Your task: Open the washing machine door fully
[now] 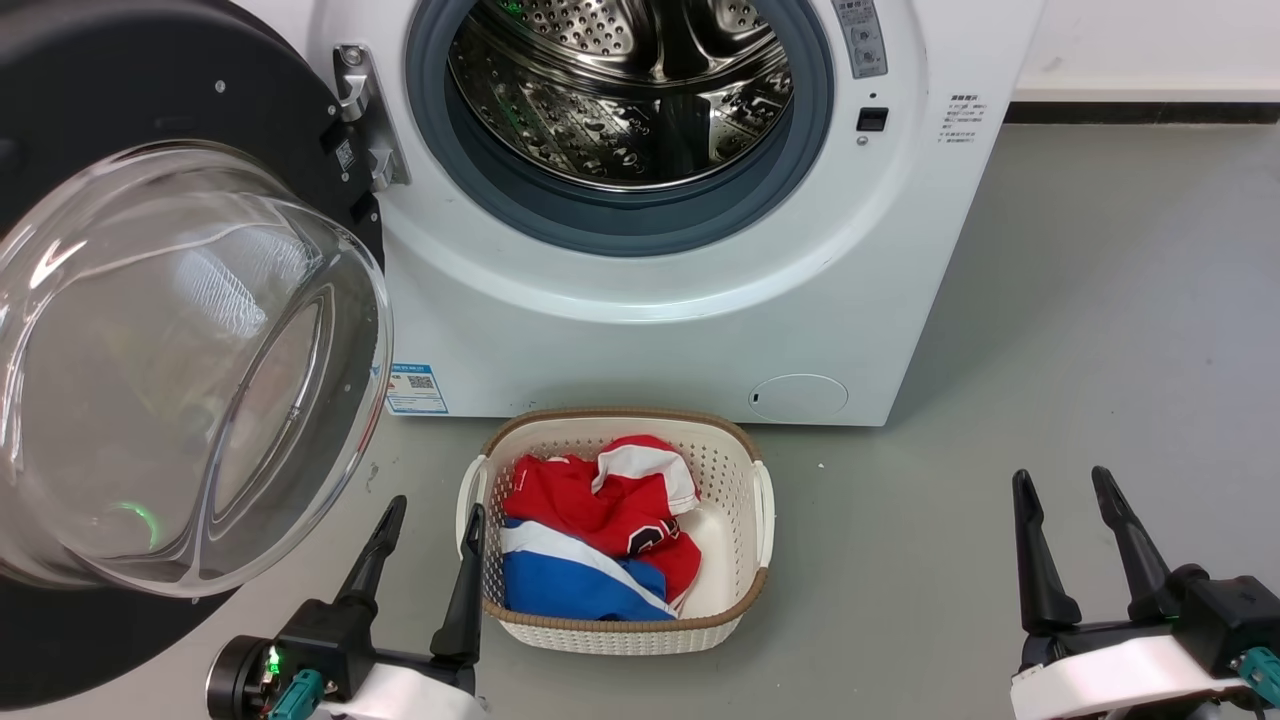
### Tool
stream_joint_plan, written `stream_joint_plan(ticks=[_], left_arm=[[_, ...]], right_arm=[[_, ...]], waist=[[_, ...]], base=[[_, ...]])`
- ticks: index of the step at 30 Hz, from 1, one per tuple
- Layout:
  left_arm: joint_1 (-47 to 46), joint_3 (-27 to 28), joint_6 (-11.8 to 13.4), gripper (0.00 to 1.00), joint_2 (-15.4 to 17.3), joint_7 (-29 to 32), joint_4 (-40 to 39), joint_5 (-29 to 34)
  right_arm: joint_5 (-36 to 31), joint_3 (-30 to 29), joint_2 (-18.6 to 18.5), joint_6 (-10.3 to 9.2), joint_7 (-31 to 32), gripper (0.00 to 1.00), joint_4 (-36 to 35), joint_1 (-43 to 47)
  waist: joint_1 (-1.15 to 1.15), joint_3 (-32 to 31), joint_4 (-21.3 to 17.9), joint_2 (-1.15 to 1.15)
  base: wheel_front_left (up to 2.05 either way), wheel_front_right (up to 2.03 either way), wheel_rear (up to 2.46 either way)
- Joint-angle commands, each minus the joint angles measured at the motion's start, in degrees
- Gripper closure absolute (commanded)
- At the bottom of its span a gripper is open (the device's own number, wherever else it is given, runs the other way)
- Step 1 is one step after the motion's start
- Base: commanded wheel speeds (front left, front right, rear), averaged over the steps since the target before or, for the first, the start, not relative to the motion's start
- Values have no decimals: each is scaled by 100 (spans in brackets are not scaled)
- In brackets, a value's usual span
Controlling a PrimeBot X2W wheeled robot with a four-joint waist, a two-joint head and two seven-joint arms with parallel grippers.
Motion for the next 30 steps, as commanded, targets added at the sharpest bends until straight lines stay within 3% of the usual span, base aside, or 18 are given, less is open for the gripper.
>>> stream_joint_plan(ticks=[1, 4, 5, 10, 30], left_arm=[[-81, 14, -3, 0, -10, -15, -5, 13], [-88, 13, -5, 0, -10, -15, -22, -19], [-36, -1, -1, 100, 0, 0, -20, -17], [79, -20, -1, 100, 0, 21, 172, -41], [-156, 95, -11, 100, 110, 454, 337, -2396]], right_arm=[[44, 10, 16, -4, -13, 0, -22, -46], [40, 8, 16, -4, -13, 0, -19, -52], [1, 6, 0, 0, 0, 100, -5, -13], [19, 17, 1, 0, 11, 100, 195, 82], [2249, 3, -71, 0, 488, 100, 364, -154]], waist=[[0, 14, 0, 0], [0, 26, 0, 0], [0, 27, 0, 0], [0, 29, 0, 0], [0, -11, -20, 0]], base=[[0, 0, 0], [0, 0, 0], [0, 0, 0], [0, 0, 0], [0, 0, 0]])
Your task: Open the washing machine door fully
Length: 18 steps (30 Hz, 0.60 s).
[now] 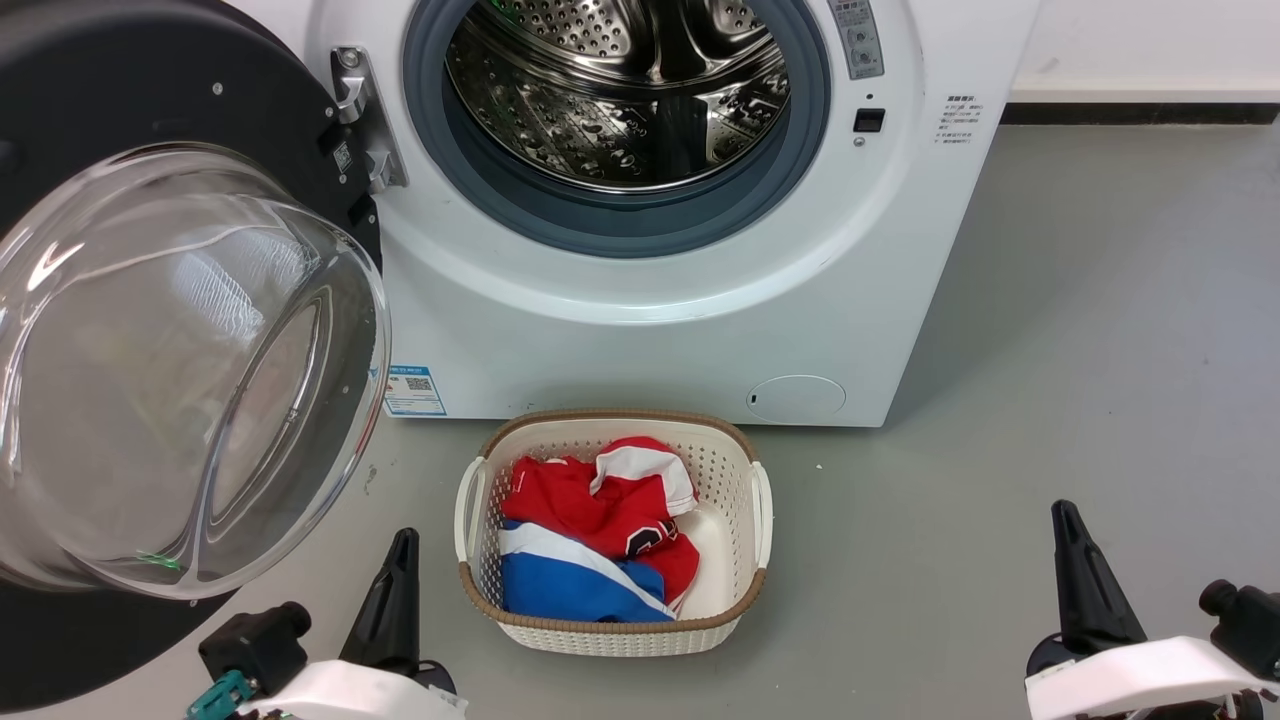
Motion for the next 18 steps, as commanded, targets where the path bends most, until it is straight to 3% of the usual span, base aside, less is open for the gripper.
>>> stream_joint_plan(ticks=[1, 18], left_arm=[[-172, 34, -11, 100, 52, 33, -48, -233], [-339, 156, -25, 100, 98, 376, 59, -1878]], right_arm=[[222, -12, -47, 1, 43, 100, -59, -175], [1788, -53, -76, 0, 408, 100, 67, -344]], waist=[[0, -2, -1, 0], [0, -38, -19, 0]], base=[[0, 0, 0], [0, 0, 0]])
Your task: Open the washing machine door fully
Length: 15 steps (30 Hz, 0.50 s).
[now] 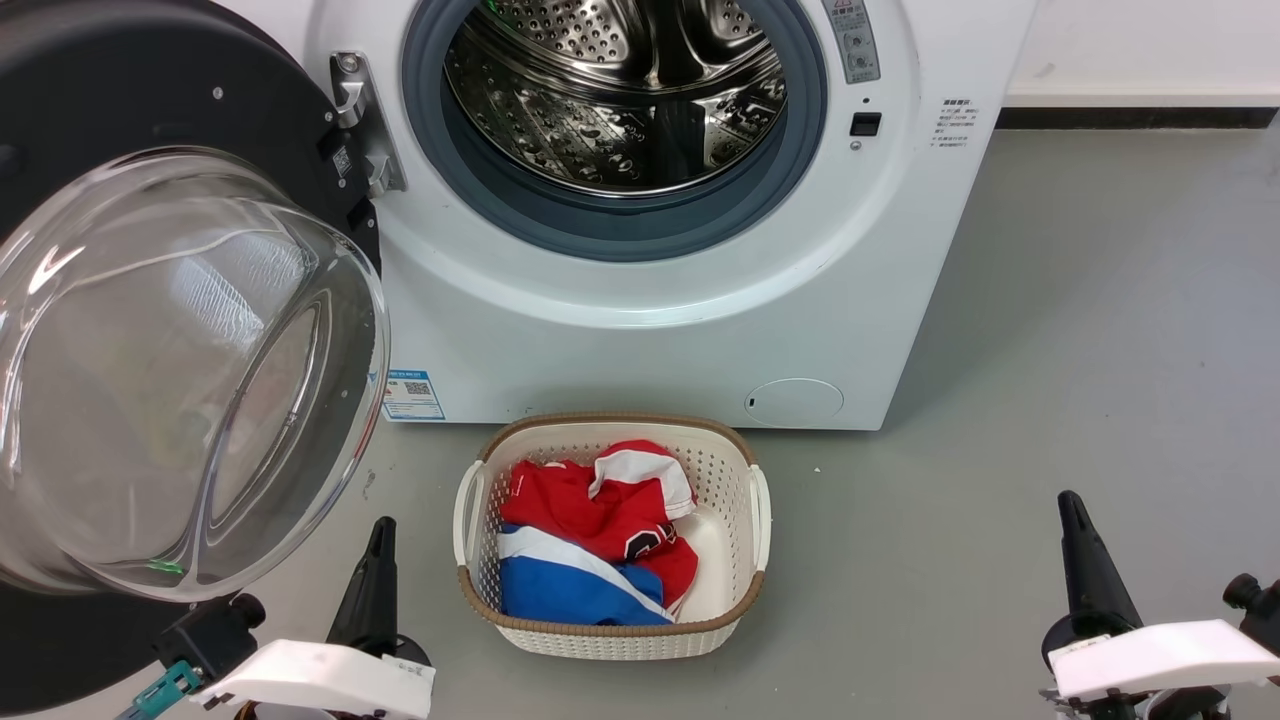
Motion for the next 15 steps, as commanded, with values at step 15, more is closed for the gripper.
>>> stream_joint_plan(ticks=[15], left_arm=[[-265, 142, -31, 100, 43, 303, 28, -1327]], right_arm=[[1275, -59, -52, 0, 303, 100, 48, -280]], waist=[[0, -33, -16, 0]], base=[[0, 0, 0]])
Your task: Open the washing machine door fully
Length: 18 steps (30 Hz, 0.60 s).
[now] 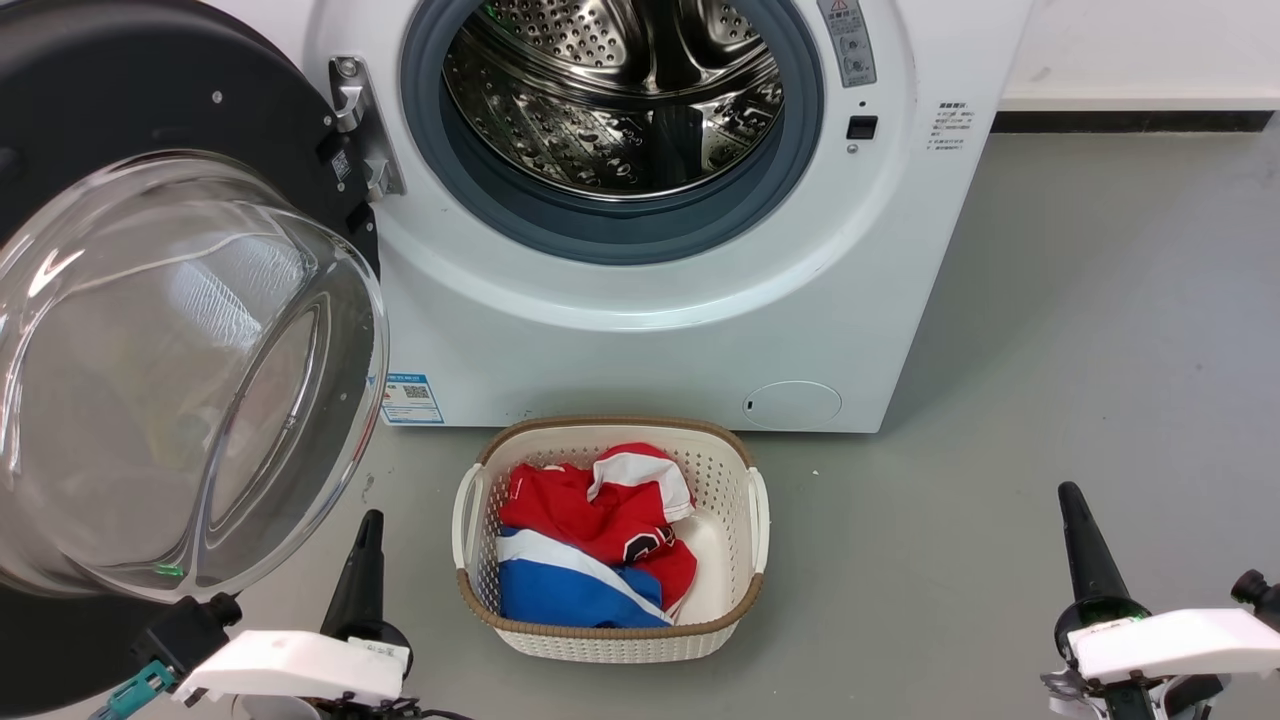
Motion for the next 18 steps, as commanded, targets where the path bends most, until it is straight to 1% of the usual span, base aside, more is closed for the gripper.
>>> stream_joint_plan(ticks=[1, 18], left_arm=[[-147, 25, -30, 100, 19, 44, -26, -186], [-255, 154, -37, 100, 20, 313, 50, -1254]], right_arm=[[181, -20, -40, 0, 38, 100, -28, -149], [1206, -74, -39, 0, 309, 100, 63, -255]], waist=[[0, -3, -2, 0], [0, -37, -18, 0]], base=[[0, 0, 0], [0, 0, 0]])
